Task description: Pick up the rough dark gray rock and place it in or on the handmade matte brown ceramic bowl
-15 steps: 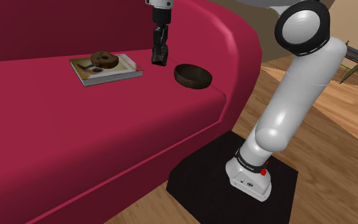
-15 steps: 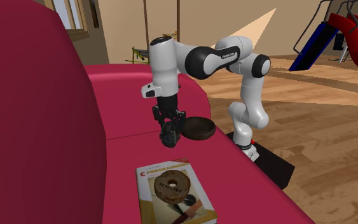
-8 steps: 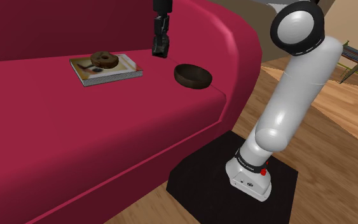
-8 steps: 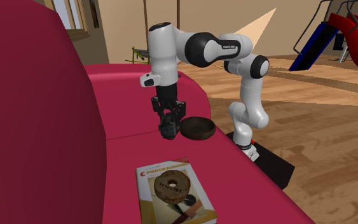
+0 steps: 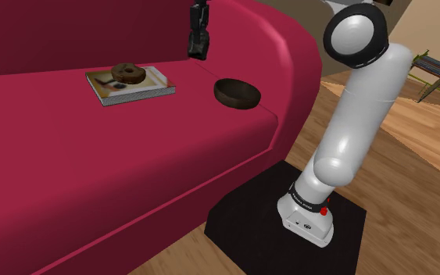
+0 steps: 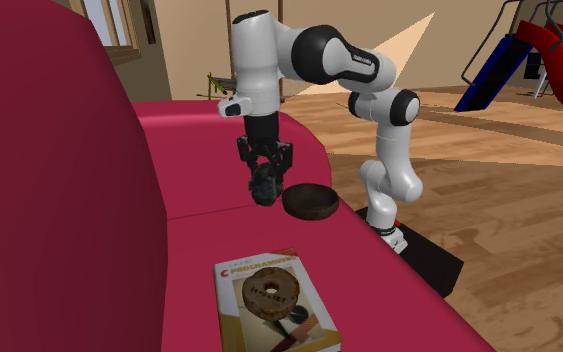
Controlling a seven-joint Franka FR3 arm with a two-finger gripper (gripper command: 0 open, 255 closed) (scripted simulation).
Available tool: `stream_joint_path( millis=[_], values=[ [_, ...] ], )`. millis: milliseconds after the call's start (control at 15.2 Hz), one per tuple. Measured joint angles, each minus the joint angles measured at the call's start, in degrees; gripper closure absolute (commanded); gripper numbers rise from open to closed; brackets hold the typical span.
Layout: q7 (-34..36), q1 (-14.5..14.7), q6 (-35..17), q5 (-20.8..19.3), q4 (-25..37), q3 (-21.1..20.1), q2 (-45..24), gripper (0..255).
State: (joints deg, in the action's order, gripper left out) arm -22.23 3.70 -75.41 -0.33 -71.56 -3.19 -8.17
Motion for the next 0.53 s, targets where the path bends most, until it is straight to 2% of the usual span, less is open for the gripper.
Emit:
stream_joint_path(
  millis=[132,198,528],
  values=[
    [0.07,0.07,1.86,-0.05,2.64,-0.04,-0.79,255],
    [-0.15,-0.09,1.91,0.02,1.42,0.05,0.45,255],
    [-1.59,-0.95,0.99,0.47,-10.42,0.75,11.38,255]
  ],
)
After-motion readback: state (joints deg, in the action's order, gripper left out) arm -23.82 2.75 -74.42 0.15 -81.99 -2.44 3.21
